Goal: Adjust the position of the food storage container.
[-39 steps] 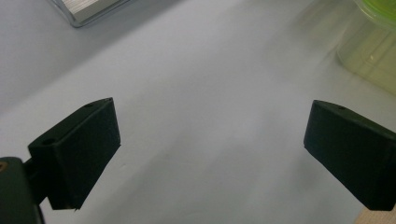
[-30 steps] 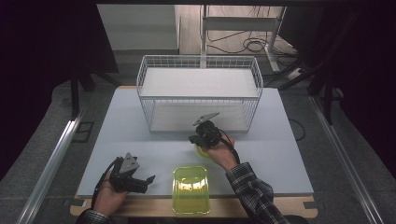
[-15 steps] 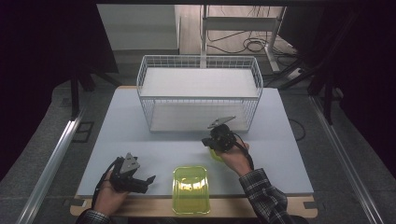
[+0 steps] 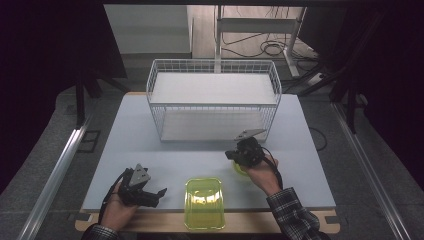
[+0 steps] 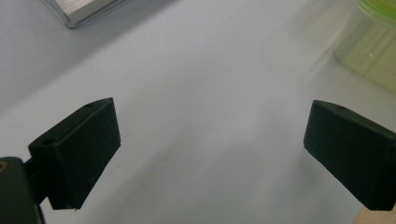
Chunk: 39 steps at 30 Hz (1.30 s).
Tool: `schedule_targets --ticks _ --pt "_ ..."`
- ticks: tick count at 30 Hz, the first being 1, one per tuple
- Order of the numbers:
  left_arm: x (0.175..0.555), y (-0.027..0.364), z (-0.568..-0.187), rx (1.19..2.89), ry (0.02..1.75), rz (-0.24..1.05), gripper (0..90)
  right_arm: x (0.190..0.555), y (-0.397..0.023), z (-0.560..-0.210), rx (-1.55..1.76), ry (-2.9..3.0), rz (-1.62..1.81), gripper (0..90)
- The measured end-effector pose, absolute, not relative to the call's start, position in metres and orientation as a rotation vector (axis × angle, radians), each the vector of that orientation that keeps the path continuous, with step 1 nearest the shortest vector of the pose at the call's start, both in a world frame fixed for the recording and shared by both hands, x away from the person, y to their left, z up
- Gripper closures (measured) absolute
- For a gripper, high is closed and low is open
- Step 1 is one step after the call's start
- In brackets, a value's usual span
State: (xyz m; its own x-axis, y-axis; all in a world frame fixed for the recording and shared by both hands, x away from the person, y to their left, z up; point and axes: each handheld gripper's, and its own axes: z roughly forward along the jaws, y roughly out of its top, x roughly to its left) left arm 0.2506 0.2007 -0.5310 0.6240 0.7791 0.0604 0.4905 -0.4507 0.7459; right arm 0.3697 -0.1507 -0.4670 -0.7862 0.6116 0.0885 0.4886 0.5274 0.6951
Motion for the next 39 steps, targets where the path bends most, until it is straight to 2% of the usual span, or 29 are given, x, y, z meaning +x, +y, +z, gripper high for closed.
schedule_targets --ticks 9,29,34,37,39 --pt "0.250 0.200 -0.531 2.135 0.990 0.516 3.5 0.356 -0.151 -0.480 0.922 2.641 1.042 89.1" --pt "0.249 0.193 -0.529 2.152 0.995 0.437 5.4 0.364 -0.235 -0.475 1.132 2.470 1.011 89.0" --pt "0.246 0.193 -0.527 2.136 0.983 0.395 4.6 0.364 -0.244 -0.474 1.176 2.433 1.029 89.1" --pt "0.242 0.192 -0.525 2.135 0.966 0.385 6.9 0.357 -0.242 -0.473 1.148 2.440 1.046 88.9" --pt "0.237 0.190 -0.523 2.137 0.947 0.383 12.4 0.351 -0.240 -0.472 1.127 2.446 1.061 88.8"
